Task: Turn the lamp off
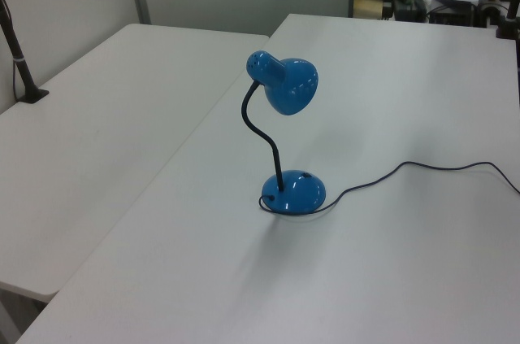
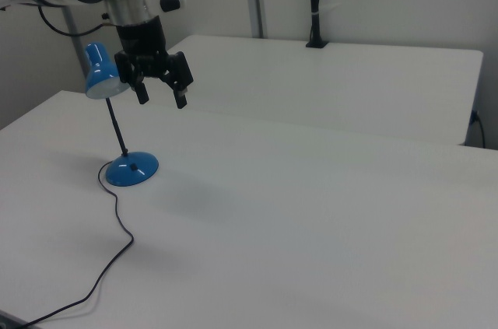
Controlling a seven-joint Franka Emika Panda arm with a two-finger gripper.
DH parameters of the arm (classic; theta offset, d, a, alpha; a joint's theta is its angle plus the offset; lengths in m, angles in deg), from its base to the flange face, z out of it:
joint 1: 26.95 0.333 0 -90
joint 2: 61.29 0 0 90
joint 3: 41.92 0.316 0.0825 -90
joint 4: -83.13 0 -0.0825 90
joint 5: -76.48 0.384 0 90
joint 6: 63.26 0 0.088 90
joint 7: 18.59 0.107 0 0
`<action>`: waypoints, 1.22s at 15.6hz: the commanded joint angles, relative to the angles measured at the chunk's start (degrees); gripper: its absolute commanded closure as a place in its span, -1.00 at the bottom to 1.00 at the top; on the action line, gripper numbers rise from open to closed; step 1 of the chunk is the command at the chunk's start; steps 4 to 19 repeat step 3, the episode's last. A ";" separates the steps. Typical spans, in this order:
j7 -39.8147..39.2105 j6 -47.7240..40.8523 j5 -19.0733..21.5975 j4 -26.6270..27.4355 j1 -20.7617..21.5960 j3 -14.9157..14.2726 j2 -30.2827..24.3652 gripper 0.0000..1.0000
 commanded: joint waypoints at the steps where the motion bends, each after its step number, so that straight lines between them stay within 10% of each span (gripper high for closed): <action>1: 1.18 -2.01 -0.93 -0.23 0.96 -0.56 -0.86 -1.00; 19: 1.18 -2.01 -0.93 -0.23 0.87 -0.56 -0.86 -1.00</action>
